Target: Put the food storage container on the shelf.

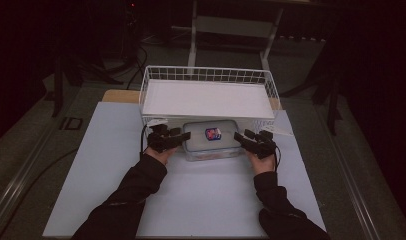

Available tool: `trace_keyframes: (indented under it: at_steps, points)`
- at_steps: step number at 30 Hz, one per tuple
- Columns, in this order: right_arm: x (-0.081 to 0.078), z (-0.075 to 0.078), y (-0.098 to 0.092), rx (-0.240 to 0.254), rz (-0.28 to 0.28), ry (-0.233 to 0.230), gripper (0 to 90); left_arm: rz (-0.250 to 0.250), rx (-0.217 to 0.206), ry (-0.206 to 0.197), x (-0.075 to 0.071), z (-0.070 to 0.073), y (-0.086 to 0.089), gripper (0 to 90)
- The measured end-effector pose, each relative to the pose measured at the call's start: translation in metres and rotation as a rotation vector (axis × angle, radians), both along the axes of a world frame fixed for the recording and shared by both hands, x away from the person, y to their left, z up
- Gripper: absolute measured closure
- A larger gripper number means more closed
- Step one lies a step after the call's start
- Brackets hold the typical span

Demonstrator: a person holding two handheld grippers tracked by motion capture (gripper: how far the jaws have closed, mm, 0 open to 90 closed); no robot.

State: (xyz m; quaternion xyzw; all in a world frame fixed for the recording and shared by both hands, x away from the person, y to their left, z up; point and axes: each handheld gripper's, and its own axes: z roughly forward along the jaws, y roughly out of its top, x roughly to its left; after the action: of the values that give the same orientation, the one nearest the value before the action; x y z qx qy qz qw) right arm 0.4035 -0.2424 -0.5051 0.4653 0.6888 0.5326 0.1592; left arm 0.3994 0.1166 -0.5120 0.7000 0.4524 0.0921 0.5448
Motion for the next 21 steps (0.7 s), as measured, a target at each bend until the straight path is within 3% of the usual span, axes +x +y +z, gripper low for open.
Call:
trace_keyframes:
  at_steps: [3, 7, 9, 14, 15, 17, 20, 21]
  points:
    - [-0.001, 0.002, 0.003, -0.03, 0.008, -0.008, 34.1, 0.022, 0.009, -0.015, -0.004, 0.001, -0.001, 40.8]
    - [-0.008, 0.005, 0.005, -0.081, 0.026, -0.036, 34.2, 0.037, 0.005, -0.025, -0.012, 0.004, 0.001, 36.7]
    - [-0.013, 0.008, 0.005, -0.095, 0.027, -0.051, 34.2, -0.013, 0.006, -0.05, -0.017, 0.006, 0.005, 33.5]
    - [-0.028, 0.019, 0.002, -0.091, 0.054, -0.072, 34.2, -0.033, -0.002, -0.05, -0.03, 0.008, 0.006, 25.1]
    - [-0.032, 0.021, 0.003, -0.086, 0.062, -0.073, 34.2, -0.059, -0.014, -0.062, -0.038, 0.009, 0.008, 21.7]
    - [-0.04, 0.023, 0.005, -0.071, 0.088, -0.069, 35.5, -0.077, -0.011, -0.059, -0.045, 0.012, 0.008, 16.1]
    - [-0.053, 0.024, 0.013, -0.103, 0.139, -0.067, 39.8, -0.105, -0.02, -0.055, -0.052, 0.016, 0.009, 12.0]
    - [-0.057, 0.023, 0.015, -0.111, 0.153, -0.066, 41.5, -0.125, -0.011, -0.05, -0.06, 0.02, 0.01, 6.0]
